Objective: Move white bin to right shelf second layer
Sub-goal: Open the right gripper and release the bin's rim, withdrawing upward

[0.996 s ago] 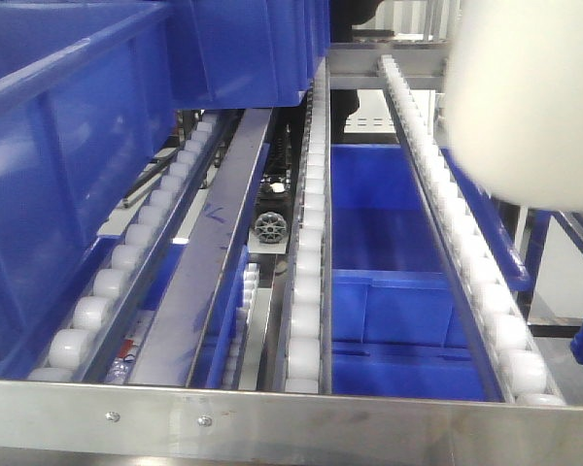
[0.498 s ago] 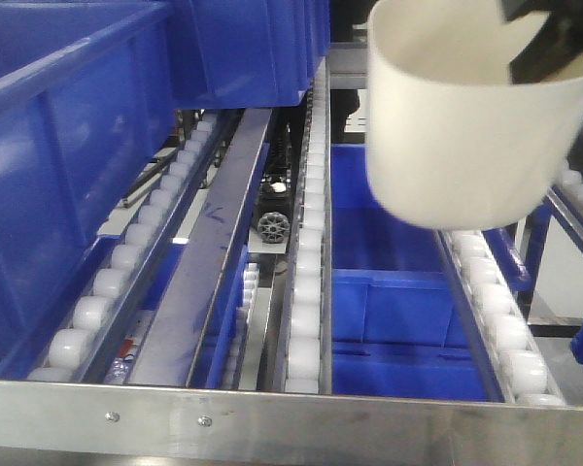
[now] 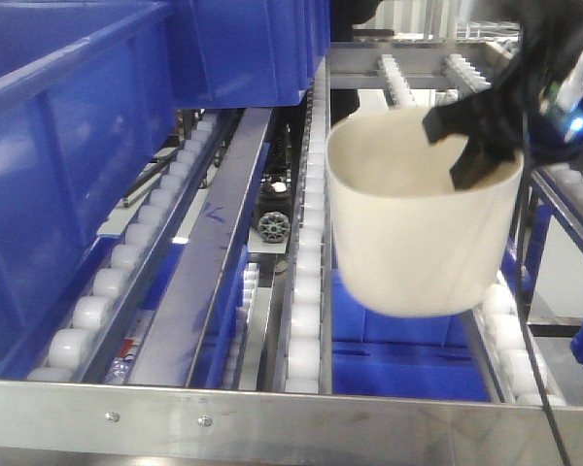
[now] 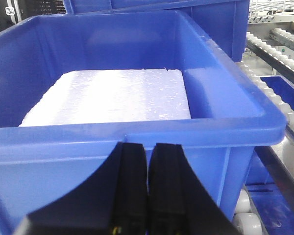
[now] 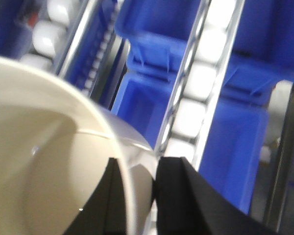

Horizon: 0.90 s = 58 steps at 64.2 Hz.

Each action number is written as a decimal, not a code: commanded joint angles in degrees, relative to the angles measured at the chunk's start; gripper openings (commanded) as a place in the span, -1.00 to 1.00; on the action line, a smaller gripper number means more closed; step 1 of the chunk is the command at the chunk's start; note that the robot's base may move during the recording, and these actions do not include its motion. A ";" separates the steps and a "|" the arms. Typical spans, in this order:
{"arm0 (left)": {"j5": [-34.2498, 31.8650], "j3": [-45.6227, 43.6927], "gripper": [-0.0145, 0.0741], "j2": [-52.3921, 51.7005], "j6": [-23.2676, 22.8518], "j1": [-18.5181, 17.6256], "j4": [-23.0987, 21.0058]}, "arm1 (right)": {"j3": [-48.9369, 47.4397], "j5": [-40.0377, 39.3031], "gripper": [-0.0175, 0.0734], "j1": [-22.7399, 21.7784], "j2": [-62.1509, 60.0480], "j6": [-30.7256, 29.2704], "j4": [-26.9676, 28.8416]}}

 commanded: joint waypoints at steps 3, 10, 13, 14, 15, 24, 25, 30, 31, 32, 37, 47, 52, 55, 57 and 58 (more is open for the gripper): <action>-4.82 2.11 -0.48 -0.80 -0.20 -0.21 -0.31 | -2.16 -4.55 -0.49 -0.01 -1.02 0.06 -0.09; -4.82 2.11 -0.48 -0.80 -0.20 -0.21 -0.31 | -2.16 -5.12 -0.49 -0.01 -0.80 0.06 -0.09; -4.82 2.11 -0.48 -0.80 -0.20 -0.21 -0.31 | -2.16 -5.41 -0.49 -0.01 -0.81 0.06 -0.09; -4.82 2.11 -0.48 -0.80 -0.20 -0.21 -0.31 | -2.16 -5.41 -0.49 -0.01 -0.81 0.06 -0.09; -4.82 2.11 -0.48 -0.80 -0.20 -0.21 -0.31 | -2.16 -5.40 -0.49 -0.01 -0.76 0.06 -0.09; -4.82 2.11 -0.48 -0.80 -0.20 -0.21 -0.31 | -2.16 -5.40 -0.49 -0.01 -0.74 0.06 -0.09; -4.82 2.11 -0.48 -0.80 -0.20 -0.21 -0.31 | -2.16 -5.40 -0.49 -0.01 -0.74 0.06 -0.09; -4.82 2.11 -0.48 -0.80 -0.20 -0.21 -0.31 | -2.16 -5.40 -0.49 -0.01 -0.67 0.06 -0.09; -4.82 2.11 -0.48 -0.80 -0.20 -0.21 -0.31 | -2.16 -5.40 -0.49 -0.01 -0.67 0.06 -0.09; -4.82 2.11 -0.48 -0.80 -0.20 -0.21 -0.31 | -2.16 -5.40 -0.49 -0.01 -0.67 0.06 -0.09; -4.82 2.11 -0.48 -0.80 -0.20 -0.21 -0.31 | -2.16 -5.40 -0.49 -0.01 -0.60 0.06 -0.09; -4.82 2.11 -0.48 -0.80 -0.20 -0.21 -0.31 | -2.16 -5.43 -0.49 -0.01 -0.58 0.06 -0.09; -4.82 2.11 -0.48 -0.80 -0.20 -0.21 -0.31 | -2.16 -5.43 -0.48 -0.01 -0.58 0.06 -0.09; -4.82 2.11 -0.48 -0.80 -0.20 -0.21 -0.31 | -2.16 -5.43 -0.43 -0.01 -0.58 0.06 -0.09; -4.82 2.11 -0.48 -0.80 -0.20 -0.21 -0.31 | -2.16 -5.43 -0.38 -0.01 -0.58 0.06 -0.09; -4.82 2.11 -0.48 -0.80 -0.20 -0.21 -0.31 | -2.16 -5.43 -0.35 -0.01 -0.58 0.06 -0.09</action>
